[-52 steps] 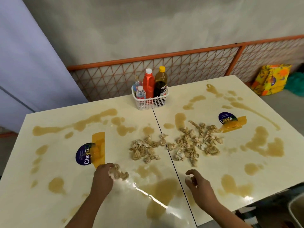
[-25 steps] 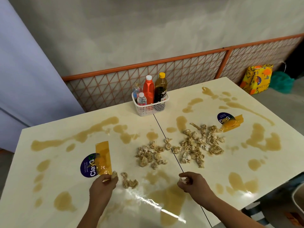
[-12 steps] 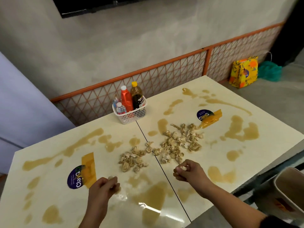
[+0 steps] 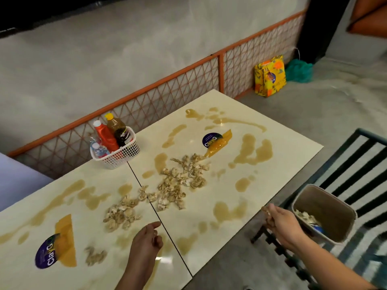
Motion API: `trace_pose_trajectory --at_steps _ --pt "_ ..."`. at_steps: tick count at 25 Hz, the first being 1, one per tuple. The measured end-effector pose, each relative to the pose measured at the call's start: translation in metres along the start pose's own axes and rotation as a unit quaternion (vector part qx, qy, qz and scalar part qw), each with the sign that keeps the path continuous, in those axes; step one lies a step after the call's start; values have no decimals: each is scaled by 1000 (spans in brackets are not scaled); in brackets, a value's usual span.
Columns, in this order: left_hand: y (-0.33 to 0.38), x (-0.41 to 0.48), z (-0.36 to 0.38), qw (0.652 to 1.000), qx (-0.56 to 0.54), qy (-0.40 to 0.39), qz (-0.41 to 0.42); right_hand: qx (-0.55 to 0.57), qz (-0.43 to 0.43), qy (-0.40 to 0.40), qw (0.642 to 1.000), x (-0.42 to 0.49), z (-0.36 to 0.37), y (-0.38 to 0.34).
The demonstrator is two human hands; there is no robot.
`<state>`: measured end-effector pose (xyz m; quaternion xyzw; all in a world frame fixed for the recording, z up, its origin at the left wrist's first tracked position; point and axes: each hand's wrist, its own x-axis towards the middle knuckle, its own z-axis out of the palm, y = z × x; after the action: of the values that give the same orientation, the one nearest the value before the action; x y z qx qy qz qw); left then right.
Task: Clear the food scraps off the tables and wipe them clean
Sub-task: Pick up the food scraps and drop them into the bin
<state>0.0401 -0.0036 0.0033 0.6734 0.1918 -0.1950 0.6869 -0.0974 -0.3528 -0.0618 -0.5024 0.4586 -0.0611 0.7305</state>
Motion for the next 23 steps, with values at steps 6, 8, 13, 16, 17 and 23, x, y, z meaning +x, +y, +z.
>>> trace_pose_trajectory --at_steps 6,8,13,16,17,23 --pt "-32 -21 70 993 -61 -73 -65 102 79 148 981 24 -102 -6" --pt "-40 -24 87 989 -65 -97 -94 91 94 211 969 38 -138 1" --pt "-46 -36 109 990 -33 -103 -89 217 160 232 935 66 -193 0" --pt "-47 -41 116 992 -21 -102 -73 276 180 143 933 73 -200 -10" --pt "-49 -41 119 992 -11 -102 -71 269 198 127 934 73 -199 -10" --pt "-59 -58 142 962 221 -151 58 164 231 -24 959 18 -114 5"
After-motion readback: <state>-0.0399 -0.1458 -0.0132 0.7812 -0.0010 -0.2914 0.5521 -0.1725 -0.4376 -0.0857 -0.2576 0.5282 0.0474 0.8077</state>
